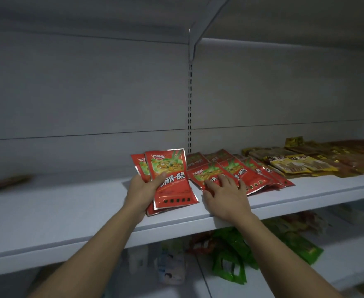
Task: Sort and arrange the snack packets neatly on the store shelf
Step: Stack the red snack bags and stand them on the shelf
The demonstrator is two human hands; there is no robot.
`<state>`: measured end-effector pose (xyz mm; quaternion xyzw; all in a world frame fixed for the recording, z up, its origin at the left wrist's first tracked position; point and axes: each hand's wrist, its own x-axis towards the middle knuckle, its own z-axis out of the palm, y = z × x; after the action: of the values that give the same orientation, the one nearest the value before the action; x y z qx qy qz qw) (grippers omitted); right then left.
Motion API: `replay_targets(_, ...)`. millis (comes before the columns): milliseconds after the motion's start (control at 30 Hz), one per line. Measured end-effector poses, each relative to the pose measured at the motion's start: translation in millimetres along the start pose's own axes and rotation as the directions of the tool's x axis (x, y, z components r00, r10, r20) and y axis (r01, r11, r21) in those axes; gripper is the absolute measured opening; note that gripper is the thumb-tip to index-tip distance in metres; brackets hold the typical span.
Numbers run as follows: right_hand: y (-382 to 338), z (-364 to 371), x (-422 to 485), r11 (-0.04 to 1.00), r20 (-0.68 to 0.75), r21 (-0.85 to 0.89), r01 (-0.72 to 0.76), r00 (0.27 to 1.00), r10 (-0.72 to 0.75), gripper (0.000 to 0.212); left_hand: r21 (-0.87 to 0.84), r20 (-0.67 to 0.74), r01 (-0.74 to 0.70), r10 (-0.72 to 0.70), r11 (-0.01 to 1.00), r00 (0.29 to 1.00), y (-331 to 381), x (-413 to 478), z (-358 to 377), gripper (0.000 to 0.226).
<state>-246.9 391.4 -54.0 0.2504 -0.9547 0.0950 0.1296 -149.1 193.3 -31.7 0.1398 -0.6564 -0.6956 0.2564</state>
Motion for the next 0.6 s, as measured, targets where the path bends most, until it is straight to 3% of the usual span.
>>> replay_targets(233,3,0,2,1.0,0.008,0.015,0.002,1.0,-0.002,0.057,0.006,-0.004,-0.01,0.011,1.0,1.0,1,-5,2,0.027)
replay_targets(367,2,-8,4,0.999,0.081,0.049,0.021,0.996,-0.025,0.061,-0.031,0.0,0.003,-0.003,1.0,1.0,5,-6,1,0.03)
replay_targets(467,-7,-17,2,0.979,-0.044,0.198,0.042,0.998,-0.034,0.059,-0.077,-0.005,0.022,-0.022,0.997,1.0,7,-10,-1,0.031)
replay_targets(500,-13,-22,0,0.939,-0.085,0.333,0.085,0.995,-0.06,0.061,-0.089,-0.008,0.025,-0.026,0.996,1.0,7,-11,-1,0.031)
replay_targets(600,-37,-36,-3,0.644,-0.025,0.746,0.171,0.973,-0.23,0.073,-0.148,-0.018,0.025,-0.028,0.989,0.999,8,-11,-1,0.034)
